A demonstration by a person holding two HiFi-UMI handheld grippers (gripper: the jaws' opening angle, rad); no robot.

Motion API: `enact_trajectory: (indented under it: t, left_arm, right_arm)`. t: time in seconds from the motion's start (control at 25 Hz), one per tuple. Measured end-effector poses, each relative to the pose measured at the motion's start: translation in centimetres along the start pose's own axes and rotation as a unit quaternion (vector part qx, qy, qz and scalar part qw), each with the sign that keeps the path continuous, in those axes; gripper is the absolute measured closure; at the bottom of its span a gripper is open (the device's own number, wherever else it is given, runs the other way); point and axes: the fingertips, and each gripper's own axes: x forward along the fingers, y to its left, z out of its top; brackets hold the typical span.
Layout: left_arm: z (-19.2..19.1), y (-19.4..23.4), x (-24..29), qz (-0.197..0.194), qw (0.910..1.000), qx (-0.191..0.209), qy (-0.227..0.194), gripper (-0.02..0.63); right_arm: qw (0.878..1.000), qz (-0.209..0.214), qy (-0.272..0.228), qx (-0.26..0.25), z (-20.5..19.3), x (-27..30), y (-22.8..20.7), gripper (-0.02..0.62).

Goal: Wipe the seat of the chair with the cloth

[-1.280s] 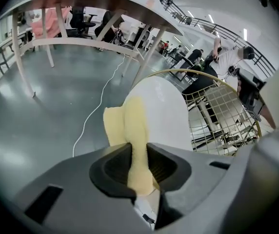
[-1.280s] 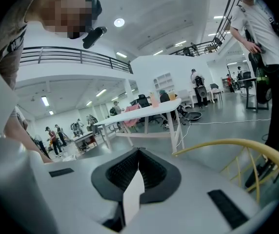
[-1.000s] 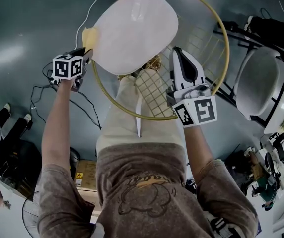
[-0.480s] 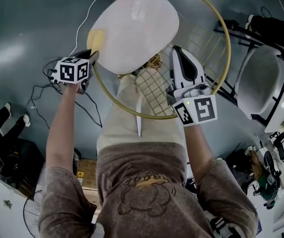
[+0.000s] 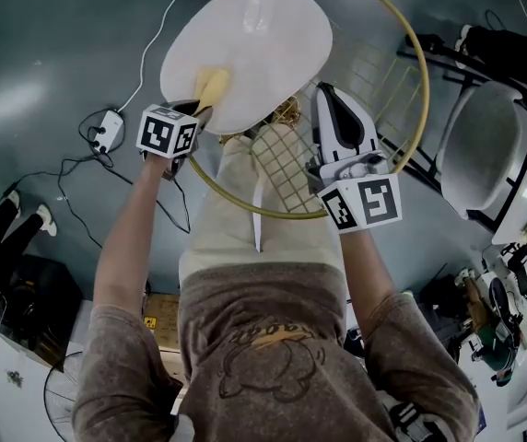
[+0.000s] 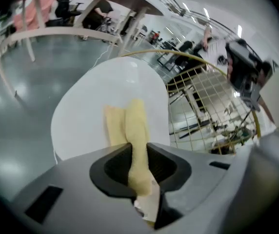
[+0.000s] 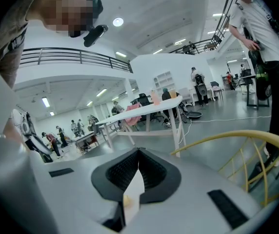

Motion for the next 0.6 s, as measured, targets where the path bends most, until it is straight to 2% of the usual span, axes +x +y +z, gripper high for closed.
enact_trajectory:
  t: [0.08, 0.12, 0.28, 0.4, 0.48, 0.6]
  left_arm:
    - [-0.3, -0.7, 0.8, 0.012, 0.9989, 0.038, 0.025, 0.515]
    - [-0.4, -0.8, 0.9, 0.015, 0.9985, 0.044, 0.03, 0.514]
    - [-0.4, -0.8, 0.8, 0.01, 0.9989, 0.03, 0.034, 0.514]
    - [-0.2, -1.4, 1.2, 0.012, 0.9978, 0.046, 0.046, 0.514]
    - [0.3, -2.7, 1.8, -0.011, 0.9972, 0.053, 0.052, 0.514]
    - [0.1, -6.3, 3.7, -0.079, 0.9932, 0.041, 0.075, 0.514]
  right_arm:
    - [1.0, -0.001, -0.001, -0.001, 0.0, -0.1, -0.2, 0.572]
    - [1.0, -0.002, -0.001, -0.001, 0.0, -0.1, -0.2, 0.572]
    - [1.0, -0.006, 0.0, 0.001, -0.2, -0.4, -0.4, 0.572]
    - [1.0, -0.007, 0.001, 0.004, -0.5, -0.5, -0.3, 0.572]
    - [1.0, -0.007, 0.001, 0.004, -0.7, -0.5, -0.2, 0.572]
    - [1.0, -0.008, 0.002, 0.003, -0.8, -0.4, -0.2, 0.572]
